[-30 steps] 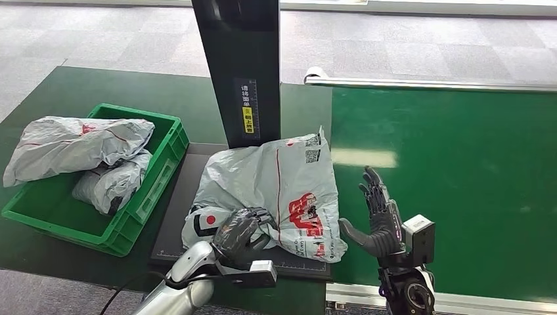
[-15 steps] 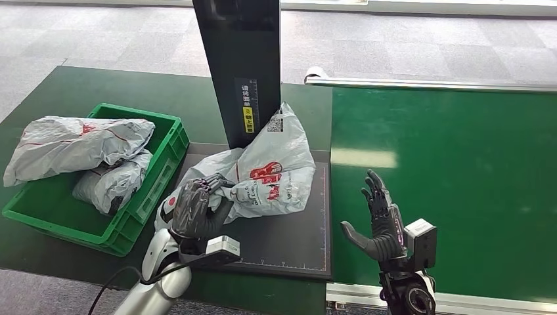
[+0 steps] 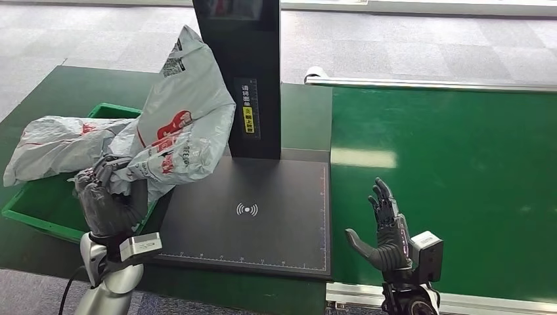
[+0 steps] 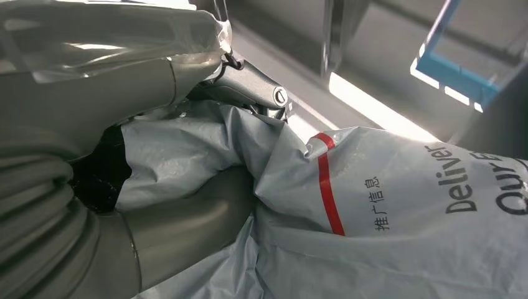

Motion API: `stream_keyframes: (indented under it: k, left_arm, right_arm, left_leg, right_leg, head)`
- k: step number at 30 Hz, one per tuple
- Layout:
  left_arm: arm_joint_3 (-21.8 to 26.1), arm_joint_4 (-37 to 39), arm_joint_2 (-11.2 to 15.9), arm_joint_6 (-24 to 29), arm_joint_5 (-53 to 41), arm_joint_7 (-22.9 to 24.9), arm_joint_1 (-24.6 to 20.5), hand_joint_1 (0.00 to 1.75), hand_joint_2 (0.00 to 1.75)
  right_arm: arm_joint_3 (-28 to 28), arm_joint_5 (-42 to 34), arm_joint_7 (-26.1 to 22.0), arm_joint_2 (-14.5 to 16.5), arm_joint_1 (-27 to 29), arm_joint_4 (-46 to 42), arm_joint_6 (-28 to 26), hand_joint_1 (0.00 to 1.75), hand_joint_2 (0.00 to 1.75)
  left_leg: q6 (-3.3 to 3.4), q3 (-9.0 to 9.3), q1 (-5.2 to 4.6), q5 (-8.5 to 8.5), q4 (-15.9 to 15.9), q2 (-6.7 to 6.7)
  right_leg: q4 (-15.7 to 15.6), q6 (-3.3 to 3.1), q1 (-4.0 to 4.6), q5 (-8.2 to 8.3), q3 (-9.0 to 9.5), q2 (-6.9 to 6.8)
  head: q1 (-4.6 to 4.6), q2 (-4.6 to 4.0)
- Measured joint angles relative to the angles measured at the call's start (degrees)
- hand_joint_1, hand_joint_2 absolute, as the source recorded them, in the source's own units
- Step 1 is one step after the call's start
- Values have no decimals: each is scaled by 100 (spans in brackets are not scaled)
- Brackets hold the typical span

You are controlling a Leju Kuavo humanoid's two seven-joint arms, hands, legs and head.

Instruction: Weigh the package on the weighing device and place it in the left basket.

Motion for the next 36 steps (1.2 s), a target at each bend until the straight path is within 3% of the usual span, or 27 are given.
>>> stream_keyframes:
  k: [7, 15, 24, 28, 32, 36]
  left_arm:
    - [759, -336, -40, 0, -690, 253, -74, 175, 175]
    - [1100, 353, -11, -35, -2786, 1963, -482, 175, 175]
    - [1268, 1355, 101, -152, -3574, 2715, -824, 175, 175]
    - [1371, 1698, 138, -358, -4080, 3362, -946, 175, 175]
    - [1609, 1875, 197, -351, -4392, 3957, -933, 175, 175]
    - [1926, 1932, 309, -278, -4463, 4156, -843, 175, 175]
  right_arm:
    - [-141, 82, 45, 91, 72, -216, 9, 0, 175]
    - [-209, 131, 145, 149, 76, -405, 97, 0, 175]
    - [-304, 164, 236, 205, 45, -491, 137, 0, 175]
    - [-304, 148, 193, 196, 114, -491, 133, 0, 175]
    - [-297, 130, 113, 181, 241, -491, 116, 0, 175]
    - [-263, 125, 95, 170, 322, -491, 52, 0, 175]
  left_leg:
    - [0, 3, 0, 1, 1, 0]
    - [-1, 3, 0, 2, 1, 2]
    - [-1, 2, 0, 2, 1, 2]
    - [-1, 2, 0, 2, 1, 2]
    - [-2, 0, 5, 1, -1, 3]
    - [-2, -1, 10, 1, -1, 3]
  right_leg:
    - [0, 0, -1, 1, 1, 0]
    - [0, -1, 0, 2, 0, 2]
    - [0, -1, 0, 2, -2, 1]
    - [1, -1, 0, 2, -2, 2]
    - [1, -2, 5, 2, -2, 4]
    - [1, -3, 9, 1, -3, 3]
  head:
    - [-1, 0]
    - [-1, 0]
    - [1, 0]
    - [-1, 0]
    - [-1, 0]
    - [-1, 0]
